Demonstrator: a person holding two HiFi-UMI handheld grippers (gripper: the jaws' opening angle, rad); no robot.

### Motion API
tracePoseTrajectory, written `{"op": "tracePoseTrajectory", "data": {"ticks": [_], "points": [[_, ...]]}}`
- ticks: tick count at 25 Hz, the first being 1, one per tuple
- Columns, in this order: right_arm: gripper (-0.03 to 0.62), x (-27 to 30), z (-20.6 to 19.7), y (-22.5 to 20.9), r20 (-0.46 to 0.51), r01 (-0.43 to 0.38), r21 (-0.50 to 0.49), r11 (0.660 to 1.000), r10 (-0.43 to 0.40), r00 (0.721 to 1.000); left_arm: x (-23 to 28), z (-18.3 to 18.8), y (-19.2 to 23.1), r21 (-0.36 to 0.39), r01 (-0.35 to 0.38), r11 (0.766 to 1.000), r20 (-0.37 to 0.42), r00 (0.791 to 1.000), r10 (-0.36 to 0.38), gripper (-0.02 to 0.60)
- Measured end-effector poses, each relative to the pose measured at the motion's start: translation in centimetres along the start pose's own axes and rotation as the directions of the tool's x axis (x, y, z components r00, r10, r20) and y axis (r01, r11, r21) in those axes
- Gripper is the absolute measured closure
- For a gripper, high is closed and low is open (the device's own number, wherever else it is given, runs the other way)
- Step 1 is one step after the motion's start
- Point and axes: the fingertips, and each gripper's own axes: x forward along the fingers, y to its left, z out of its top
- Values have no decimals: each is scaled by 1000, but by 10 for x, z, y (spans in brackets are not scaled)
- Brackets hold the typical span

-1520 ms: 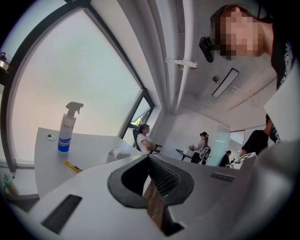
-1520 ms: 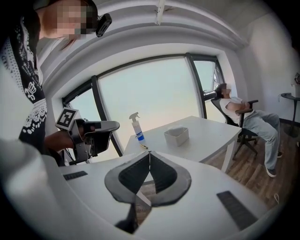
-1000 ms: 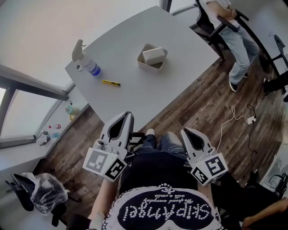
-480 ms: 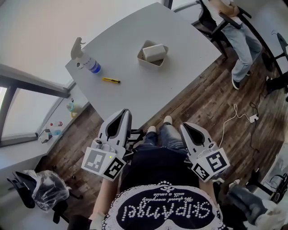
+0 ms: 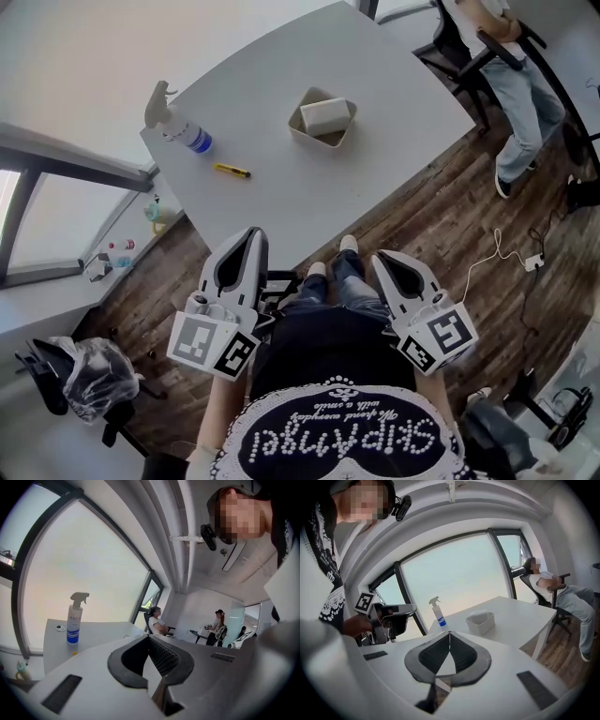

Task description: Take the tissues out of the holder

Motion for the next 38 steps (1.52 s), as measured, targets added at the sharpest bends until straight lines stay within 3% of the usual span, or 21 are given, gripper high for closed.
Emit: {"op": "tracePoseTrajectory", "data": {"ticks": [14,38], "points": [[582,14,20,-45,-29,-84,-10,996,84,996,31,4,-3,-16,-109,994,25,994,109,580],[582,-1,37,-109,-10,-184,22,983,184,983,56,0,-46,-21,-223,975,72,972,224,580]]}}
